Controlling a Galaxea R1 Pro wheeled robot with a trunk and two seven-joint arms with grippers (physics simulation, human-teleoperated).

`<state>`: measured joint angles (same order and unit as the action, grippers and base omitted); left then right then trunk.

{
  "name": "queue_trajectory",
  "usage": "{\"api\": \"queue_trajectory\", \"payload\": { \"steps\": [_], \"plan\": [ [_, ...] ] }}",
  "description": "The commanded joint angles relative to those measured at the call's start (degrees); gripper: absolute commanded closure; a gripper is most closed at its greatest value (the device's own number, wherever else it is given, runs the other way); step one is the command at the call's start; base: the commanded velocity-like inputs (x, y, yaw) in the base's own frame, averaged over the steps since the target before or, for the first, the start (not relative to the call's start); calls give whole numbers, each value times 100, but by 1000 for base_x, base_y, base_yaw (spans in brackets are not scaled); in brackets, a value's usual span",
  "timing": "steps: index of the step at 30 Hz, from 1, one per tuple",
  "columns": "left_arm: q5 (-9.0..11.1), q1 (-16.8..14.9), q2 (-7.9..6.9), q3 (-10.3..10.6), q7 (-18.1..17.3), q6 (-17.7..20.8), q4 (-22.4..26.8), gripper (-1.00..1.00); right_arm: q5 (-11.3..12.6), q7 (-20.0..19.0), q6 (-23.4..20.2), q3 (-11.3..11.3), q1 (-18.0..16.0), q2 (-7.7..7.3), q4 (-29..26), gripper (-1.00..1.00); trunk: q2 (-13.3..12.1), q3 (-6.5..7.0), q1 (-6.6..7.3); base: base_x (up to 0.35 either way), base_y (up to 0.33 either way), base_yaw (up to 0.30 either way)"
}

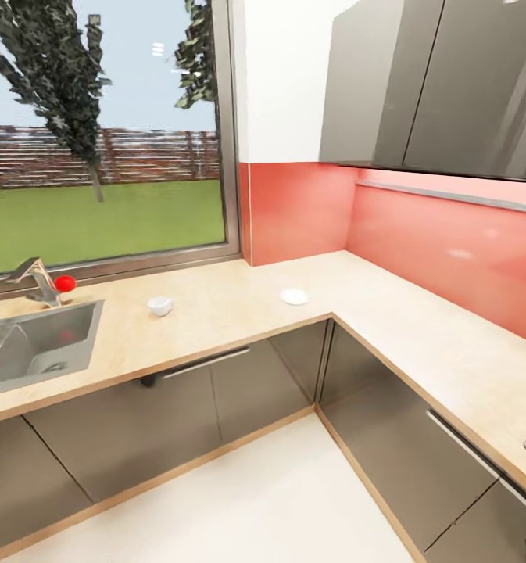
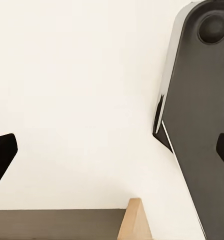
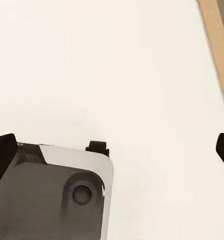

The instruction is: Set up a coffee station on the kitchen countertop: keep the coffee maker on the countertop, move the bottle of coffee from the kitchen shelf to the counter next to the coffee maker, place a paper coffee filter on top of the coffee maker, put the saucer next to the coffee maker with the coffee cup on the saucer, and place the electric kettle next to the coffee maker.

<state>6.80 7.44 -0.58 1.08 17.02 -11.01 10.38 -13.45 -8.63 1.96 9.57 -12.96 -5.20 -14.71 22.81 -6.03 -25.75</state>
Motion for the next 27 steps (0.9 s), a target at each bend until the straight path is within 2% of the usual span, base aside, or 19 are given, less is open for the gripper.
{"api": "queue_trajectory", "payload": {
  "steps": [1, 6, 12, 21, 27],
  "plan": [
    [59, 3, -1, 14, 3, -15, 13, -100, -53, -34, 20, 50, -5, 2, 3, -100, 11, -11, -3, -7, -5, 278],
    [64, 3, -37, 15, 3, -23, 13, -100, -53, -34, 21, 55, -5, 2, 3, -100, 11, -11, -3, -3, -2, 278],
    [61, -4, -16, 14, 22, -299, 13, -100, -52, -39, 15, 55, -5, 2, 3, -100, 11, -11, -3, -1, 0, 258],
    [30, -16, -85, 37, 16, -391, 11, -100, -49, -52, 15, 45, -5, 13, 3, -100, 11, -11, -3, -212, -91, 27],
    [-32, -33, -105, 63, 10, -386, 23, -100, -46, -44, 16, 45, -5, 19, 3, -100, 11, -11, -3, -68, -14, 1]
  ]
}}
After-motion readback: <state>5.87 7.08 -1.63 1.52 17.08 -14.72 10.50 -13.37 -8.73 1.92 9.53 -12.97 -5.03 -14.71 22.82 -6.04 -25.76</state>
